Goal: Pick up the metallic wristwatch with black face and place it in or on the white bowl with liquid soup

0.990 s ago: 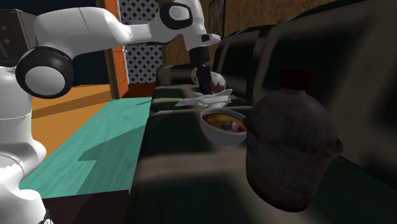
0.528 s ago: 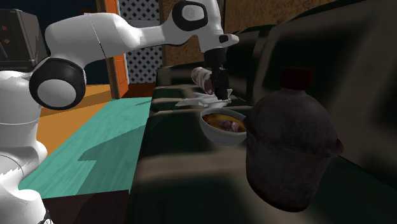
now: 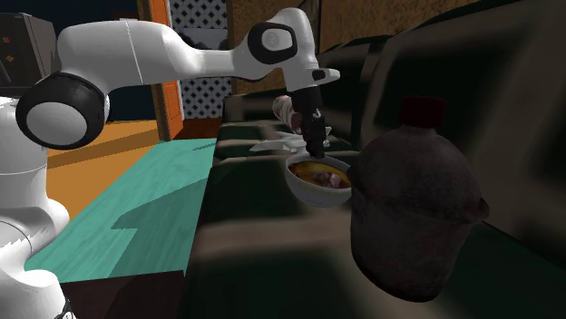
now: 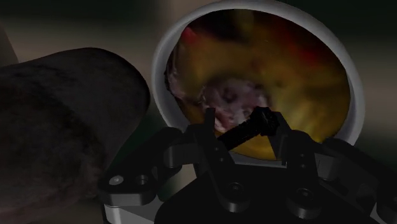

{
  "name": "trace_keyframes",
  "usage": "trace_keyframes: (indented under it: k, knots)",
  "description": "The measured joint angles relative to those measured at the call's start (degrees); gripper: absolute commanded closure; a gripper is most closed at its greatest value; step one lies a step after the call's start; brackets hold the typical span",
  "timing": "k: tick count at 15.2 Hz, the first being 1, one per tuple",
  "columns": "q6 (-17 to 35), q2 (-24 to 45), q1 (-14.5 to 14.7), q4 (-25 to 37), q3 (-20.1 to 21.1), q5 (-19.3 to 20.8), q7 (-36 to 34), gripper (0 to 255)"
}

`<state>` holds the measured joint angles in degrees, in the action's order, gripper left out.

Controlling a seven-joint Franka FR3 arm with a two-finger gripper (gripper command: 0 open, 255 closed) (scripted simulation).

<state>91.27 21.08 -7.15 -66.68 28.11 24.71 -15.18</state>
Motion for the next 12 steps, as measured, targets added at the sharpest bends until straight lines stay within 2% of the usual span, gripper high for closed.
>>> trace_keyframes:
  k: [3, 9, 10, 12]
  knots:
    - [2.82, -1.03, -0.87, -3.86, 0.03, -0.46, -0.58, 255]
    - [3.37, -1.20, -0.98, -4.40, 0.05, -0.50, -0.69, 255]
    - [3.39, -1.21, -0.99, -4.42, 0.05, -0.50, -0.70, 0]
    - [3.37, -1.16, -1.00, -4.47, 0.03, -0.50, -0.70, 0]
